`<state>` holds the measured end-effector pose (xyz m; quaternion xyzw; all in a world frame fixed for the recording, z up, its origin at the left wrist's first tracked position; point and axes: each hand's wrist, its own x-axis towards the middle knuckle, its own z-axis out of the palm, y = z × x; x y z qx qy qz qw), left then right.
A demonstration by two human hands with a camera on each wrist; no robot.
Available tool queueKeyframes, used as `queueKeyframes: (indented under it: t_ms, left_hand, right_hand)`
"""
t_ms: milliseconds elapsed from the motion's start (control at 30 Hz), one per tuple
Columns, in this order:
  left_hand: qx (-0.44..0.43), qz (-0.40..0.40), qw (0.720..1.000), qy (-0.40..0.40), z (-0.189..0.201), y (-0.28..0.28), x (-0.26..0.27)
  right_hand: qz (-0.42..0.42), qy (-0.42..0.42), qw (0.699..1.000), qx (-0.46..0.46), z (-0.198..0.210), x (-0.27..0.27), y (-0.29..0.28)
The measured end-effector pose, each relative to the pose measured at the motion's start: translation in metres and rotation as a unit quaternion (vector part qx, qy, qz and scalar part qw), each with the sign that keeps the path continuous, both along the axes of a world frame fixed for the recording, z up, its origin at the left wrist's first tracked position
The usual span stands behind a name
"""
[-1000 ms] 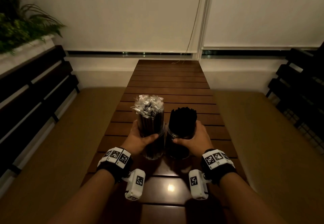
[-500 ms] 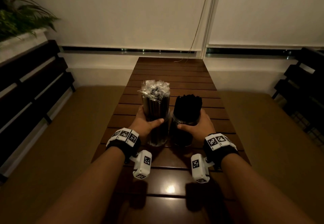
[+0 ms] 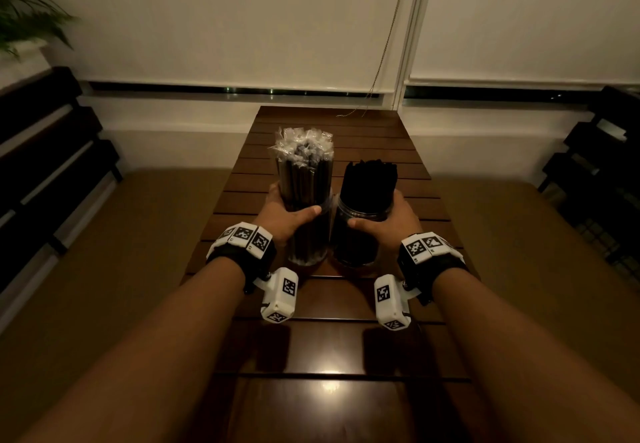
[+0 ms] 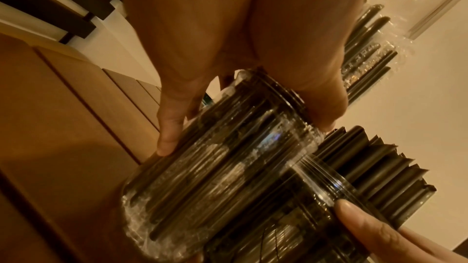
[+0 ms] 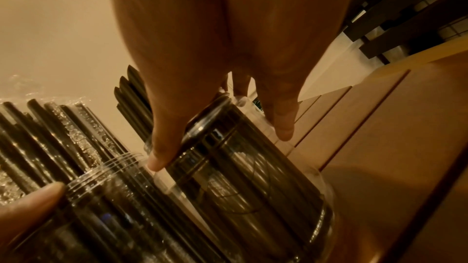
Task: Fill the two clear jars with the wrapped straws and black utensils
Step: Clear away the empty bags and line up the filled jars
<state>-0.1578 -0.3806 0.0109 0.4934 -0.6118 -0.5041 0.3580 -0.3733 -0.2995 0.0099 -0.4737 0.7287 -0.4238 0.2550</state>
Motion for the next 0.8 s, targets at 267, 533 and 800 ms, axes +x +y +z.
queueKeyframes:
  t_ms: [267,533,800]
  left_hand:
    - [0.016,-0.002,1.0,0.013,0.005,-0.045,-0.017]
    - [0.029,-0.007,0.999,0.013,0.015,-0.055,-0.022]
    - [0.043,-0.008,0.999,0.032,0.016,-0.051,-0.021]
  right_hand:
    - [0.002,-0.005,1.0,0.0,0.001,-0.012,-0.049]
    - [0.005,-0.012,1.0,0.0,0.004,-0.018,-0.065]
    - [0.027,0.02,0.999,0.034,0.014,-0.019,-0.059]
